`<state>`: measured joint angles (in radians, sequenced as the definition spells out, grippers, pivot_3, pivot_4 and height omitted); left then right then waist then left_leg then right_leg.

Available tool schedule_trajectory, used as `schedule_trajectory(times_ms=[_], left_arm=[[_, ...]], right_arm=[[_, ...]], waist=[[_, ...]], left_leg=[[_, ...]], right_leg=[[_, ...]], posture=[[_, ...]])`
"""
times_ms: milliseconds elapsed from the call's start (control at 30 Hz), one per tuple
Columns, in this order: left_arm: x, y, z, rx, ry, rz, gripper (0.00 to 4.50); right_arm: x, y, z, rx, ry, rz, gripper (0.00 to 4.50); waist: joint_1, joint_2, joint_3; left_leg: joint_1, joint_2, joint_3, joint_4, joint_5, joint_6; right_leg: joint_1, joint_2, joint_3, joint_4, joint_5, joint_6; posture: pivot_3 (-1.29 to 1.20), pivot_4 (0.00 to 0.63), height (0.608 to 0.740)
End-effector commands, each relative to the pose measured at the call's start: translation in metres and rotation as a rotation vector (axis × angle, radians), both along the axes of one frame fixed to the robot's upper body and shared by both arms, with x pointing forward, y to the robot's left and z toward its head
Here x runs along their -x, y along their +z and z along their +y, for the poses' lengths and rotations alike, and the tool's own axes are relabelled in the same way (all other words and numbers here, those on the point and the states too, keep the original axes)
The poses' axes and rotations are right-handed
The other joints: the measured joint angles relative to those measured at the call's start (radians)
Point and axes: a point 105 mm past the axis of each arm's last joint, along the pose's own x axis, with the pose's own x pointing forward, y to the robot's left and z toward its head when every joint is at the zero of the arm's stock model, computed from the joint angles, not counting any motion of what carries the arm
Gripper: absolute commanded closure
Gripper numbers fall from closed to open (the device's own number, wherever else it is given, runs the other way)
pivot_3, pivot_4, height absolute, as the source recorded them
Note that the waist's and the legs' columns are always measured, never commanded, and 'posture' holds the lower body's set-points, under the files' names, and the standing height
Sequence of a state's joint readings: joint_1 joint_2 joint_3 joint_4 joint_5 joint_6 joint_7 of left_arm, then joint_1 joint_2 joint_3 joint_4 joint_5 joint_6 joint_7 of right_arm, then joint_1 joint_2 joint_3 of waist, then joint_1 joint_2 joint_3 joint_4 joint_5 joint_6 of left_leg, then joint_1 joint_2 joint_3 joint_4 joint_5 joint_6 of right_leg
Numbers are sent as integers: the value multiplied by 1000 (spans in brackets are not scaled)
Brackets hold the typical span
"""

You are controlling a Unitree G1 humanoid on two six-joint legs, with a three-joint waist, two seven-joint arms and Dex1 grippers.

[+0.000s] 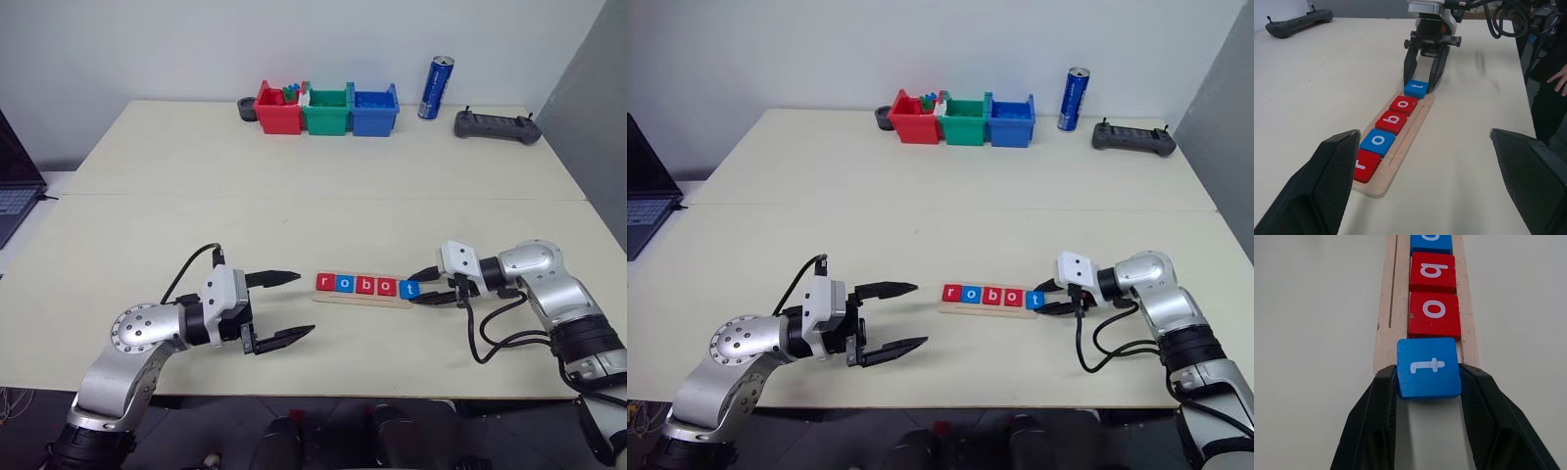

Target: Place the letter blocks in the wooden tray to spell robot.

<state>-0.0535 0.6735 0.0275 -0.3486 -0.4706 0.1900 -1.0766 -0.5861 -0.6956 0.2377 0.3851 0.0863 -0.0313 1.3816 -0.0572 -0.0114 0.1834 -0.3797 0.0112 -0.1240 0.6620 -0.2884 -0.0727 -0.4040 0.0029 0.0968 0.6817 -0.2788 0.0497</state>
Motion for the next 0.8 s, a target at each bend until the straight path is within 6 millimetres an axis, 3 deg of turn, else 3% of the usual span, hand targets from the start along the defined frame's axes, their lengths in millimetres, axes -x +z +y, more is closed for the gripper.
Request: schedule_trajectory(times_ms=[33,567,600,800], left_arm=[[1,10,-3,11,-12,-36,0],[0,9,-7,19,-15,-31,0],[0,9,-7,20,-15,-31,0],[-2,10,-7,19,-13,-34,0]], right_arm=[[-4,9,8,1,17,-30,3042],[-10,15,12,-12,5,-21,3042],[-10,16,12,-17,5,-18,2311],[-9,30,11,-82,-25,15,304]], waist=[[-2,0,0],[0,0,0],[0,0,0],[0,0,0]], left_leg=[[0,0,0,0,0,0],[0,0,0,0,0,0],[0,0,0,0,0,0],[0,0,0,0,0,0]], right_leg=[[0,0,0,0,0,0],[0,0,0,0,0,0],[0,0,0,0,0,0],[0,0,0,0,0,0]], posture=[[0,150,740],[0,150,740],[0,150,740],[0,150,740]])
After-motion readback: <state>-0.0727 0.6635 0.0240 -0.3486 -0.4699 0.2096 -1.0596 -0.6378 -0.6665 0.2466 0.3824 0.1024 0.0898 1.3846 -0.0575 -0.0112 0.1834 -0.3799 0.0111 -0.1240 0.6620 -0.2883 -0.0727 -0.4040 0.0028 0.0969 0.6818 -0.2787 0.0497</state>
